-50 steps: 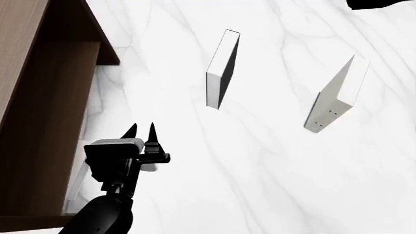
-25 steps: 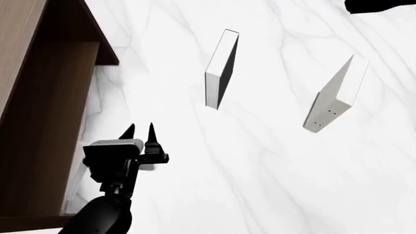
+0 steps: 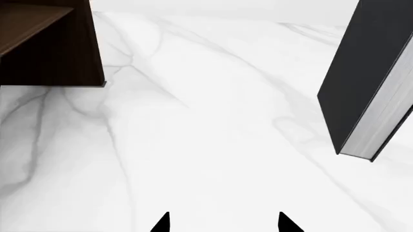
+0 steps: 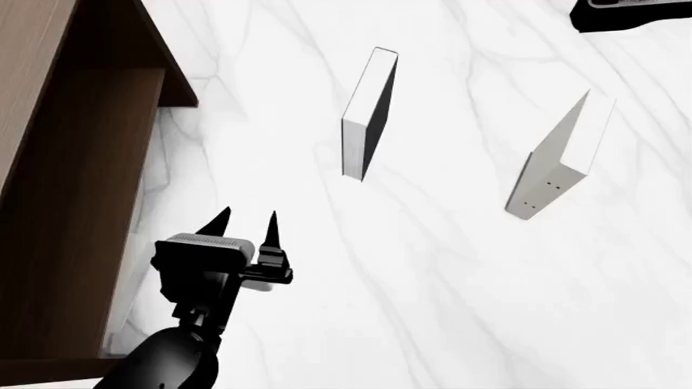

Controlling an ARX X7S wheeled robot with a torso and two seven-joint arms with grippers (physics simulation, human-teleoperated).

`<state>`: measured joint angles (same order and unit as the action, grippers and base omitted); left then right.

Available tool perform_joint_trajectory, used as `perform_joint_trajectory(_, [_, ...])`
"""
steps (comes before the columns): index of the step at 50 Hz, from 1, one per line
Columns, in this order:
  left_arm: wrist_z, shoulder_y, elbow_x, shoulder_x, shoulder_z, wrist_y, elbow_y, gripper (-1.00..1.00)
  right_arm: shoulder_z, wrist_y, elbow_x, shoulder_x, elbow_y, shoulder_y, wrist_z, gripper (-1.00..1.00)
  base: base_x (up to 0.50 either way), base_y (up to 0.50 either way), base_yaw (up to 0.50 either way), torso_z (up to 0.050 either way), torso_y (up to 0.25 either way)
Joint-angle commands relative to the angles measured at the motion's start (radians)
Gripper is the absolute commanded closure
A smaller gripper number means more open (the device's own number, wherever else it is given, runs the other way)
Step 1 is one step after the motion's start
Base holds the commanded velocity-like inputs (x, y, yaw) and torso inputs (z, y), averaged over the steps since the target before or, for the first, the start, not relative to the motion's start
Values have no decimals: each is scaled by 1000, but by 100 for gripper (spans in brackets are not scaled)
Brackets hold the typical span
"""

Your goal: Pick up the book on the right and place it under the cabinet shelf.

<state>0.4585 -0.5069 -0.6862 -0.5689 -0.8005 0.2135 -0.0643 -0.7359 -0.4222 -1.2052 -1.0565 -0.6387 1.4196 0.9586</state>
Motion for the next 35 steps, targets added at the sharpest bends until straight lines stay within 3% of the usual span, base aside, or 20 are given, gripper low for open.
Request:
perform_joint_trajectory(1, [-14, -80, -97, -50, -14, -19, 38, -100, 2, 6, 3, 1, 1, -14, -3, -100, 0, 0, 0, 0, 0])
perform_joint_trajectory(18, [7, -101, -50, -93, -26, -23, 242, -100, 5, -8, -6, 7, -3, 0, 1, -100, 0, 0, 0, 1, 4])
perform_joint_trajectory(35, [42, -124, -23, -84, -21, -32, 314, -100, 11, -19, -14, 9, -5, 12, 0, -100, 0, 0, 0, 1, 3])
